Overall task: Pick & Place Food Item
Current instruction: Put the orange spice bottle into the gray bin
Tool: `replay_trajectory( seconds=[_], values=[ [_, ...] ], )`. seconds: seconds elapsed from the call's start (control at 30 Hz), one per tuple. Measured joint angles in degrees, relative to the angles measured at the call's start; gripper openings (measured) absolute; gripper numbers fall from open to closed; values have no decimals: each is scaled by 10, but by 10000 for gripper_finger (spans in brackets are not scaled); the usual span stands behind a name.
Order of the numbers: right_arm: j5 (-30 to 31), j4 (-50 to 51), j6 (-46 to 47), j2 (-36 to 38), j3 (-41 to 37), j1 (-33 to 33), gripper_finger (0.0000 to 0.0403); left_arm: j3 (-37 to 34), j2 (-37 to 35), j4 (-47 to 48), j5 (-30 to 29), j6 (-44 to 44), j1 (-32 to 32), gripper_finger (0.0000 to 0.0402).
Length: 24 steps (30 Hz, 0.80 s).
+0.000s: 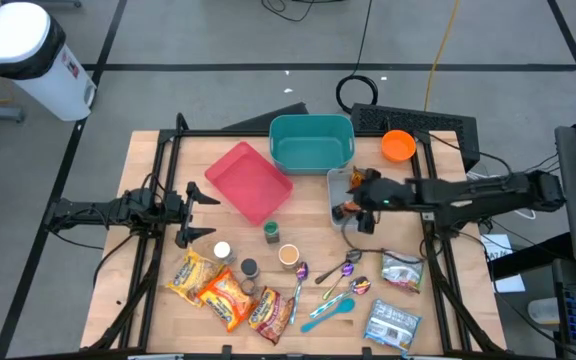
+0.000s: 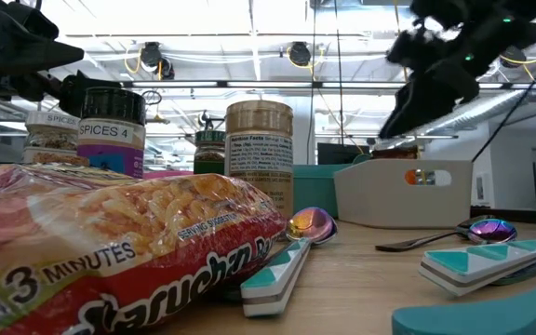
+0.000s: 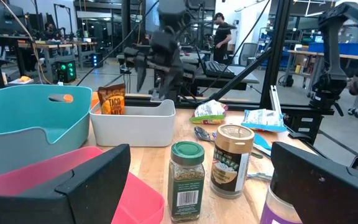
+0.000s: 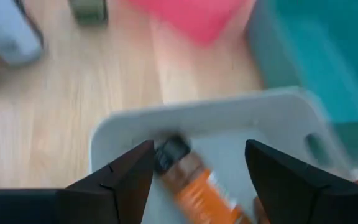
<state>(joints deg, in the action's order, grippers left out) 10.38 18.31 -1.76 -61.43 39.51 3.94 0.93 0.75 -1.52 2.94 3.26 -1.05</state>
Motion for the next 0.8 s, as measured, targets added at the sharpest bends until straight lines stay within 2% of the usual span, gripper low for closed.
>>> replay_trajectory(
  seconds=[0.2, 0.37, 0.63, 0.8],
  values=[
    [-5, 65, -54, -118, 57, 35, 241, 0, 0, 0, 0, 0, 0, 397],
    [-63, 55, -82, -181, 72, 60, 240, 0, 0, 0, 0, 0, 0, 397],
    [-75, 37, -115, -229, 73, 64, 238, 0, 0, 0, 0, 0, 0, 397],
    [-76, 19, -123, -236, 73, 64, 207, 0, 0, 0, 0, 0, 0, 397]
  ],
)
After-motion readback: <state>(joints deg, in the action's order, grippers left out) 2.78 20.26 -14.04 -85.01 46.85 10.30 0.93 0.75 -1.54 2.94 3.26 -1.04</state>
